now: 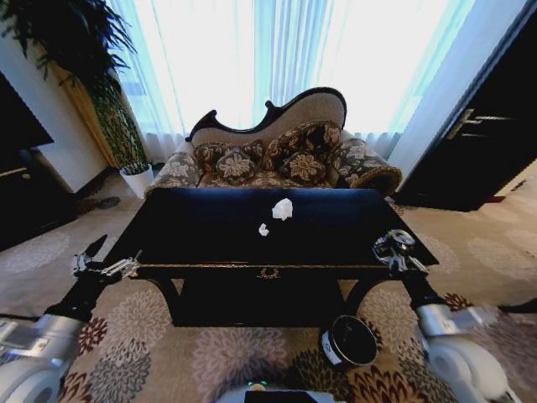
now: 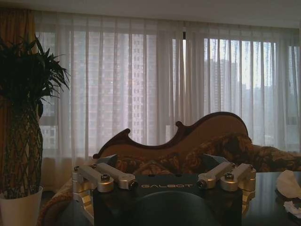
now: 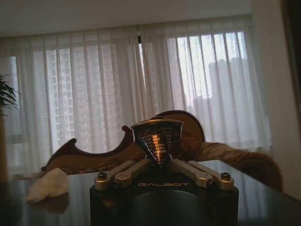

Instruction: Move to the front of the table and place the trash on the table into the trash bin.

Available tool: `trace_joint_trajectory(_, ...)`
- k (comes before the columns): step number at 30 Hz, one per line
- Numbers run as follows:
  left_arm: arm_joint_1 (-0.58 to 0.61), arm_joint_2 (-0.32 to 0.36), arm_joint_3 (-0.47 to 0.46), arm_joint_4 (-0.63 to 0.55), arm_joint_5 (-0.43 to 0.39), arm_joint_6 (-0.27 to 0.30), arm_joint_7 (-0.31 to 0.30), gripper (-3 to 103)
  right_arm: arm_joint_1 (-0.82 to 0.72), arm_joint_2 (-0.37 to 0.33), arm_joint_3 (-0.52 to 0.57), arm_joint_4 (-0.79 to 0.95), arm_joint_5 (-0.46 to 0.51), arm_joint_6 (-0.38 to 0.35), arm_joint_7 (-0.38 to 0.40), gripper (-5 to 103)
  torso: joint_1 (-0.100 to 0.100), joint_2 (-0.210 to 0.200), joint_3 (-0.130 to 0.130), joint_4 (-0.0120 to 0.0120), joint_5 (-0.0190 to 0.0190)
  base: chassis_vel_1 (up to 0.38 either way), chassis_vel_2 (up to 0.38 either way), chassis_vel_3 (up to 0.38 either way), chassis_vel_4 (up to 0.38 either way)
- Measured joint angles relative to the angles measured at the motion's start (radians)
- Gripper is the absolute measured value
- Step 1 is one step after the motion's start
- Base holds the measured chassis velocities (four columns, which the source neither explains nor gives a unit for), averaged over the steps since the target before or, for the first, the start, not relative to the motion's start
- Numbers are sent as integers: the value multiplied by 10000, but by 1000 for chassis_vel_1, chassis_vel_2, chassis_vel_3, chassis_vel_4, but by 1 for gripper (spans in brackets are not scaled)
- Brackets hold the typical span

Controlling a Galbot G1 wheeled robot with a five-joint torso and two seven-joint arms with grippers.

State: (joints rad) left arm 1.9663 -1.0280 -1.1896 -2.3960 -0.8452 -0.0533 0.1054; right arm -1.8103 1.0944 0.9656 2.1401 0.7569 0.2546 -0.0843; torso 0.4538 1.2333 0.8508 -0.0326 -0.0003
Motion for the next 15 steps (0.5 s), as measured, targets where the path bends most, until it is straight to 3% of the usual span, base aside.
trace_joint_trajectory(10, 0, 0, 0, 0, 0, 0, 0, 100, -301, 966, -95, -1531, -1076, 1550, -470, 0, 0, 0, 0, 0, 3, 0, 0, 0, 0)
trace_joint_trajectory(15, 0, 0, 0, 0, 0, 0, 0, 100, -297, 1170, -254, -1927, -920, 1712, -473, 0, 0, 0, 0, 1, 2, 0, 0, 0, 0)
